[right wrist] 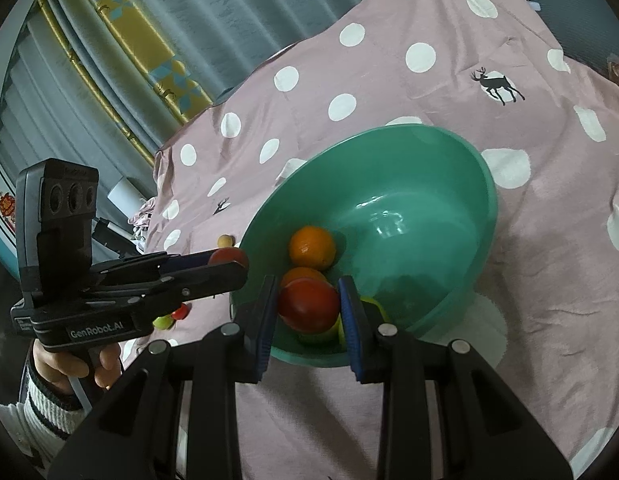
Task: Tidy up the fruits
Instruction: 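Lower the red tomato into the green bowl beside the oranges, then open the left tool to release the tomato and withdraw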
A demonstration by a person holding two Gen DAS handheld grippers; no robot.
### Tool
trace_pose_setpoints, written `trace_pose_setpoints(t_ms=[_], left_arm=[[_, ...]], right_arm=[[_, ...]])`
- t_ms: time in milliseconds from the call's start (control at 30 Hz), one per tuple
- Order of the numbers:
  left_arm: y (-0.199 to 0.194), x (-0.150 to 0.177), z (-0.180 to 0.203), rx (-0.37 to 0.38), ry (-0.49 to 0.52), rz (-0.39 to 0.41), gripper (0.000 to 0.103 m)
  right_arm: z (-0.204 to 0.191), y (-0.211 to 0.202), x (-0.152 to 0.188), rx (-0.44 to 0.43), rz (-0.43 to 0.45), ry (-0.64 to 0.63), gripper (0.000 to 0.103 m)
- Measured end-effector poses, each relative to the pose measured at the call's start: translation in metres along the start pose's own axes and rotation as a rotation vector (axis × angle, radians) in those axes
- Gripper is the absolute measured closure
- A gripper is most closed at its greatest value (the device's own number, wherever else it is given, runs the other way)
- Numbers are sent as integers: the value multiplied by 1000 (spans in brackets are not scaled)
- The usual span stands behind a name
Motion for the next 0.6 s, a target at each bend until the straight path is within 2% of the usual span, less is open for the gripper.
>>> trace_pose_setpoints(t_ms=[333, 600], left_arm=[[11, -1, 6, -27, 33, -16, 75], [13, 0, 5, -78, 37, -15, 75]], right_arm=[[1, 0, -1, 26, -2, -16, 72], [2, -1, -1, 27, -2, -11, 71]])
Point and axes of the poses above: each gripper's, at about its wrist camera, not at the fingertips, and y roughly the way its jaws point, z to its right, x to its underside, the point moved 3 cm from there along y, roughly the way its jaws point, and after that the axes turned 2 degrees about -y, right-handed, at the moved point
